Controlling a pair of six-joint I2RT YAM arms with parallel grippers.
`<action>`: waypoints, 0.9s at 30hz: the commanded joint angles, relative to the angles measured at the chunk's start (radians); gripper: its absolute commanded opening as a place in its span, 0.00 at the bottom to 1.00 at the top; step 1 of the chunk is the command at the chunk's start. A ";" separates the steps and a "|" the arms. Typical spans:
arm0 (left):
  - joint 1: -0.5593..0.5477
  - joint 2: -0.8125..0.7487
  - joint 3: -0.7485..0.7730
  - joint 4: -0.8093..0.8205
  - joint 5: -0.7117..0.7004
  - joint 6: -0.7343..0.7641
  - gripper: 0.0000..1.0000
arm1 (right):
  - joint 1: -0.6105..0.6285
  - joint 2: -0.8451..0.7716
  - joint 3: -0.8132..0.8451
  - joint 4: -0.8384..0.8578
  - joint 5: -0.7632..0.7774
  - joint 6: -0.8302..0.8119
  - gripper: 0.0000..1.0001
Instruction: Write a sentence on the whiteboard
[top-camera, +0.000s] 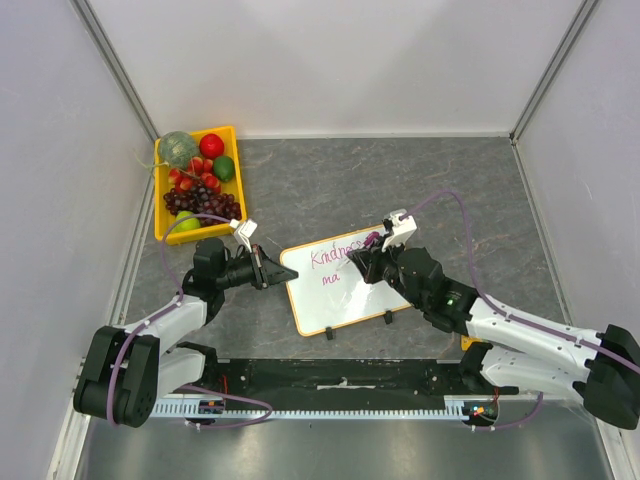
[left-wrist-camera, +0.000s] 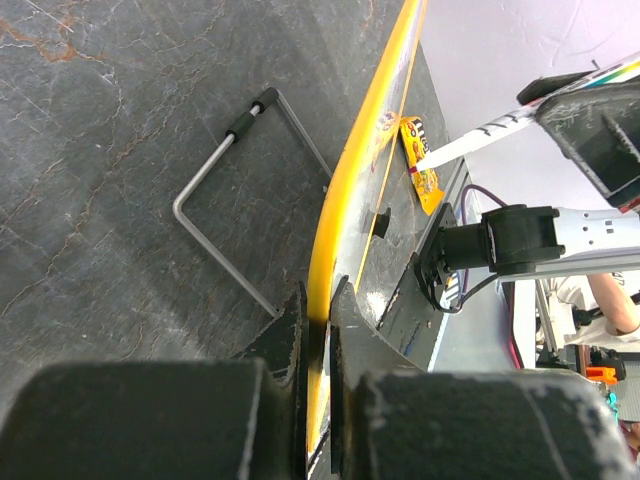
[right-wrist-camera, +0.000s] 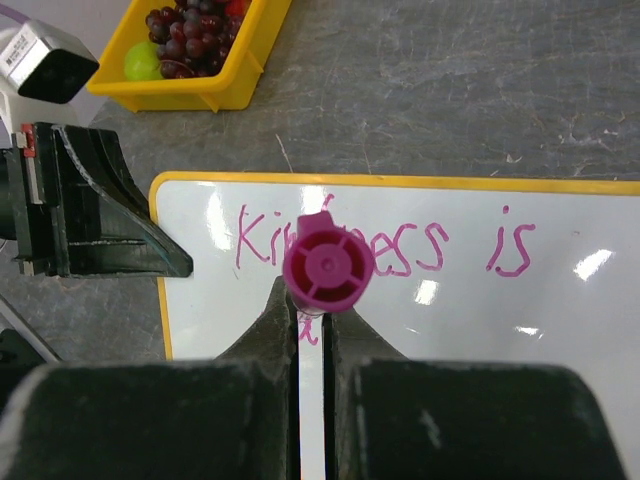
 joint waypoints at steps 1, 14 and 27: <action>-0.005 0.025 -0.009 -0.104 -0.101 0.084 0.02 | -0.004 -0.007 0.056 -0.008 0.045 -0.025 0.00; -0.008 0.025 -0.009 -0.104 -0.101 0.084 0.02 | -0.006 0.022 0.017 -0.018 0.072 -0.021 0.00; -0.006 0.026 -0.007 -0.104 -0.101 0.084 0.02 | -0.006 0.028 -0.009 -0.017 0.106 -0.014 0.00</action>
